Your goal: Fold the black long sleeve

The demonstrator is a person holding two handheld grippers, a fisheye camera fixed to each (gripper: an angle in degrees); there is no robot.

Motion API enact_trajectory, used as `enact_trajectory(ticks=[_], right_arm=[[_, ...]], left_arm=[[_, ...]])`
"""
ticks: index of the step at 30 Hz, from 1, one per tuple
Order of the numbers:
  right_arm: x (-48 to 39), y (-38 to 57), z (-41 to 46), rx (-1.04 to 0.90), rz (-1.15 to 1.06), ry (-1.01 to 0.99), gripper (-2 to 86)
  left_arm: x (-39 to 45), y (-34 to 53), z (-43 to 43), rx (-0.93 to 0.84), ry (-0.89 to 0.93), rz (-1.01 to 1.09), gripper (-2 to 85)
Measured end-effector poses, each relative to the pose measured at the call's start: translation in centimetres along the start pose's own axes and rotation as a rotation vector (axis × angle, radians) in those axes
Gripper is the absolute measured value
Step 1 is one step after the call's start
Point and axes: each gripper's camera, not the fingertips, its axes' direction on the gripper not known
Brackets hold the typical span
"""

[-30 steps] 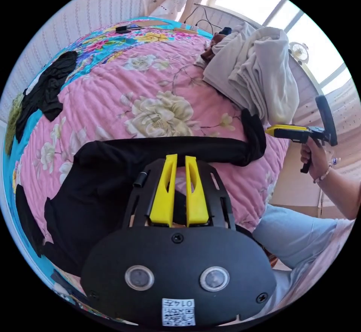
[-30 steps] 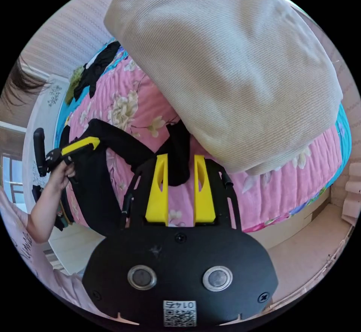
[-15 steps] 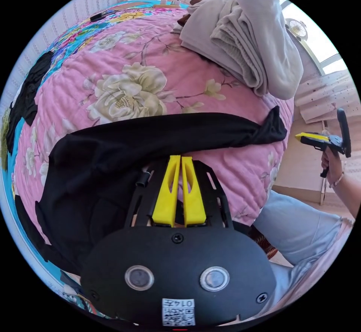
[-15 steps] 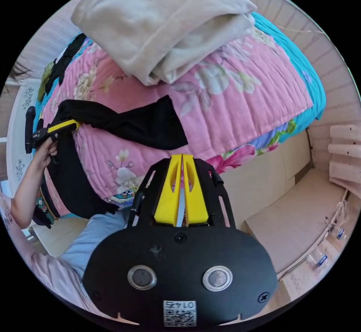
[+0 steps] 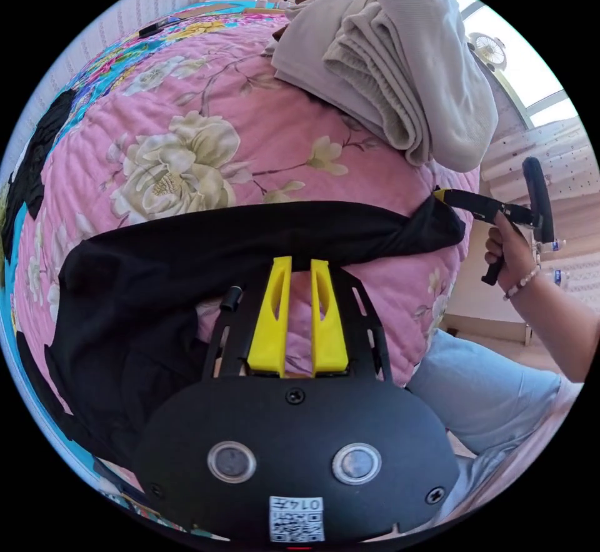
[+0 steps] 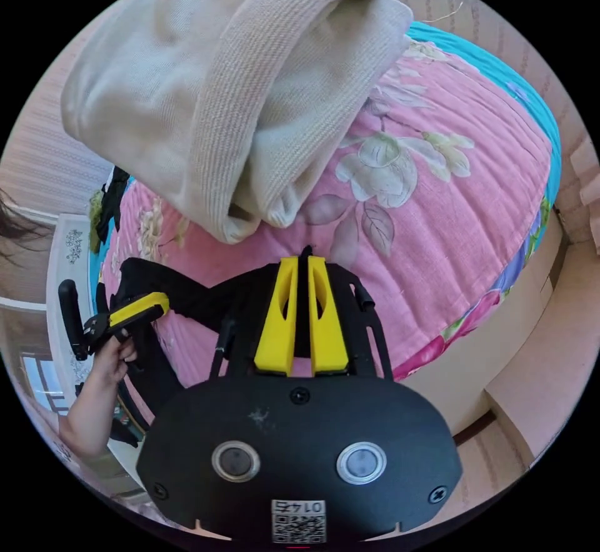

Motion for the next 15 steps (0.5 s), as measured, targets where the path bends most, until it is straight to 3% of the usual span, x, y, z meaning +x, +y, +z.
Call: enact_trajectory(ticks=[4,8,15], right_arm=[[4.8,1.8,-2.5,0.043,0.059,-0.295,1.2],[7.9,4.3,-8.4,0.140,-0.042,-0.552,0.7],[12.6,9.4,-6.5,-0.150,0.001,-0.392,0.6]], left_arm=[[0.4,0.3,-1.3,0.021,0.018,0.001,-0.2],[1.5,1.9,-5.1,0.125,0.059,0.035,-0.9],[2.2,4.2,-5.4,0.046,0.139,0.005,0.4]])
